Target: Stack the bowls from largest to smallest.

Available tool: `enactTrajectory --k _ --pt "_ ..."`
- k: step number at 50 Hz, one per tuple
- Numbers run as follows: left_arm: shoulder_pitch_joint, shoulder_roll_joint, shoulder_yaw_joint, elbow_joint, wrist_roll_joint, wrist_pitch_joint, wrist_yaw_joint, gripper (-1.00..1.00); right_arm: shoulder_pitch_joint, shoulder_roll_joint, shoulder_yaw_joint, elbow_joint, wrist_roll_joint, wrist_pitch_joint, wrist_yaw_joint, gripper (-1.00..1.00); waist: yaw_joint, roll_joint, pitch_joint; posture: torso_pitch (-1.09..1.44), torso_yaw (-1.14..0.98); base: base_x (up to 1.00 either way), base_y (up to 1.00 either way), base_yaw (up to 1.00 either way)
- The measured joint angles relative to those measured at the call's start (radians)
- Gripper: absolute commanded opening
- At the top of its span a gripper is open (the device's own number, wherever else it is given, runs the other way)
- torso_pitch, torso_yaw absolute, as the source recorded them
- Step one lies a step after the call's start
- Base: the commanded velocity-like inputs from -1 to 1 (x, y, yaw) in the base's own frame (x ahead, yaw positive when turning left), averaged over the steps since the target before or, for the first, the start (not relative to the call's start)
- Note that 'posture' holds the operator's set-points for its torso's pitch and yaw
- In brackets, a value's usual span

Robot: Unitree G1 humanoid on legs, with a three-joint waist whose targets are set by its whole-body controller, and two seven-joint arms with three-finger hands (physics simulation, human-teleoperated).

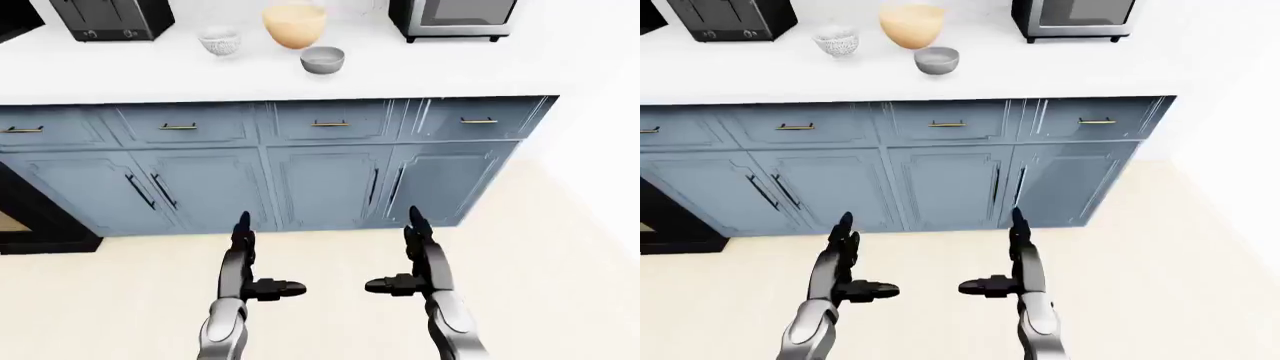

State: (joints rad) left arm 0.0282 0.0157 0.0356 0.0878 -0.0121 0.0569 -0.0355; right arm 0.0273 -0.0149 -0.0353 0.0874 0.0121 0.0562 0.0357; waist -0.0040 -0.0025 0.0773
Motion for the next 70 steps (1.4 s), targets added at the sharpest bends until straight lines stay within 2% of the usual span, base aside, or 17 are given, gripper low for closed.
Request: enactTrajectory --k 1,3,5,9,14,17,21,26,32,38,53,56,58,61,63,65,70 --pt "0.015 0.003 0.002 -0.044 -0.013 0.009 -0.012 1.0 0.002 -0.003 0.007 -0.005 -0.015 -0.029 -0.007 1.0 -0.003 -0.005 -0.011 0.0 0.0 0.0 0.0 0.0" --pt "0.011 0.008 0.0 -0.117 -0.024 -0.015 -0.034 1.0 -0.006 -0.009 0.005 -0.019 -0.048 -0.123 -0.022 1.0 0.008 -0.003 -0.06 0.0 0.0 0.0 0.0 0.0" --pt "0.007 0.009 -0.01 -0.12 0.004 -0.052 -0.033 1.0 0.0 -0.001 0.003 -0.025 -0.06 -0.178 -0.03 1.0 0.009 -0.007 -0.04 0.0 0.0 0.0 0.0 0.0" --pt "0.039 -0.002 -0.031 -0.151 0.055 -0.023 -0.023 1.0 0.025 -0.005 0.003 -0.053 -0.054 -0.189 -0.015 1.0 0.007 -0.005 -0.051 0.0 0.0 0.0 0.0 0.0" --pt "0.146 0.0 -0.033 -0.434 0.073 -0.049 -0.039 1.0 0.12 0.0 -0.023 -0.298 -0.01 -0.171 0.021 1.0 0.006 -0.006 -0.05 0.0 0.0 0.0 0.0 0.0" --pt "0.168 -0.007 -0.037 -0.588 0.106 -0.099 -0.032 1.0 0.121 0.002 -0.032 -0.401 0.004 -0.199 0.029 1.0 0.005 -0.007 -0.066 0.0 0.0 0.0 0.0 0.0" --pt "0.221 -0.008 -0.056 -0.765 0.129 -0.124 -0.042 1.0 0.183 0.009 -0.008 -0.534 0.056 -0.243 0.089 1.0 0.007 -0.006 -0.077 0.0 0.0 0.0 0.0 0.0" --pt "0.276 -0.008 -0.101 -0.911 0.158 -0.144 -0.055 1.0 0.268 0.014 0.04 -0.68 0.08 -0.334 0.145 1.0 0.007 -0.005 -0.069 0.0 0.0 0.0 0.0 0.0" --pt "0.322 0.012 -0.171 -1.104 0.206 -0.131 -0.067 1.0 0.334 0.013 0.064 -0.887 0.079 -0.345 0.145 1.0 0.008 -0.003 -0.066 0.0 0.0 0.0 0.0 0.0" --pt "0.376 -0.06 -0.201 -1.099 0.261 -0.206 -0.119 1.0 0.36 0.004 0.097 -1.13 0.065 -0.287 0.127 1.0 0.009 -0.009 -0.065 0.0 0.0 0.0 0.0 0.0" --pt "0.393 -0.161 -0.199 -1.102 0.341 -0.278 -0.218 1.0 0.347 0.027 0.047 -1.091 0.062 -0.275 0.107 1.0 0.009 -0.013 -0.055 0.0 0.0 0.0 0.02 0.0" --pt "0.394 -0.166 -0.208 -1.093 0.351 -0.276 -0.225 1.0 0.347 0.024 0.044 -1.079 0.061 -0.278 0.11 1.0 -0.004 -0.01 -0.032 0.0 0.0 0.0 0.33 0.0" --pt "0.391 -0.166 -0.209 -1.093 0.355 -0.274 -0.23 1.0 0.345 0.024 0.039 -1.072 0.061 -0.272 0.108 1.0 -0.006 -0.018 -0.034 0.0 0.0 0.0 0.32 0.0" --pt "0.393 -0.164 -0.208 -1.105 0.35 -0.282 -0.228 1.0 0.341 0.022 0.04 -1.08 0.064 -0.262 0.109 1.0 -0.007 0.0 -0.032 0.0 0.0 0.01 0.32 0.0" --pt "0.396 -0.166 -0.209 -1.11 0.348 -0.29 -0.226 1.0 0.341 0.022 0.041 -1.088 0.064 -0.265 0.113 1.0 -0.011 0.03 -0.022 0.0 0.0 0.0 0.32 0.0" --pt "0.397 -0.169 -0.21 -1.114 0.348 -0.293 -0.225 1.0 0.338 0.024 0.042 -1.092 0.063 -0.267 0.115 1.0 -0.008 0.07 -0.029 0.0 0.0 0.0 0.32 0.0" --pt "0.4 -0.165 -0.2 -1.094 0.348 -0.281 -0.223 1.0 0.349 0.026 0.052 -1.069 0.059 -0.257 0.126 1.0 0.001 0.036 -0.024 0.0 0.0 0.0 0.32 0.0"
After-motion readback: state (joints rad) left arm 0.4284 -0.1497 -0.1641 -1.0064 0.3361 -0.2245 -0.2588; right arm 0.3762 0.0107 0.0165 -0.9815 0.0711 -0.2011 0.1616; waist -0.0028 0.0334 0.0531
